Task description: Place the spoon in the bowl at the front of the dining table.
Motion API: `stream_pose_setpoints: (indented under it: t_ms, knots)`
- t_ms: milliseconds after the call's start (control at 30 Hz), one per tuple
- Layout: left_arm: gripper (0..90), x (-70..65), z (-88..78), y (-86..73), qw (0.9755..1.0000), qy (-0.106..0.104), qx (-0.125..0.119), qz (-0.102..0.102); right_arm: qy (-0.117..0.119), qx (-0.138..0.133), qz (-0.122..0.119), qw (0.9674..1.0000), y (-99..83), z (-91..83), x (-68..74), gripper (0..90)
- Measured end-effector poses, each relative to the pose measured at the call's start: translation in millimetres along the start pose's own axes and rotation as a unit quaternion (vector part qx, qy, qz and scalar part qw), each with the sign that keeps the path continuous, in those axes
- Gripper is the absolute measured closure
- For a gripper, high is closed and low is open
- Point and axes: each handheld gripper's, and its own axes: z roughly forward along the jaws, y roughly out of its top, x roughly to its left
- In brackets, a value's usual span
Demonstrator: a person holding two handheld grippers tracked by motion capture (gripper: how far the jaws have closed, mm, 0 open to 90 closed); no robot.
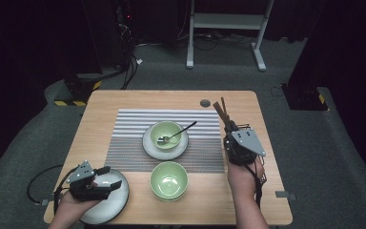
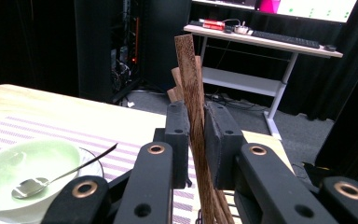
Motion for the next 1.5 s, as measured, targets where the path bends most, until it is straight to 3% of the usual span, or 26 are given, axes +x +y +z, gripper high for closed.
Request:
stream_pose_setpoints:
  t_ms: [200, 467, 1500]
  knots:
    - [23.6, 2.2, 0.5, 0.6, 0.9999, 0.001, 0.0, -0.011, -0.008, -0.001, 0.005, 1.0, 1.0, 0.2, -4.7, 81.0]
    - [22.9, 3.1, -0.8, 1.4, 0.9999, 0.003, -0.008, -0.008, -0.013, -0.004, 0.018, 0.9998, 2.5, 0.1, -13.5, 82.9]
    - [22.9, -1.4, -4.2, 1.6, 0.9998, -0.005, -0.017, -0.007, -0.019, -0.017, 0.029, 0.9992, 10.6, -5.9, -22.0, 83.0]
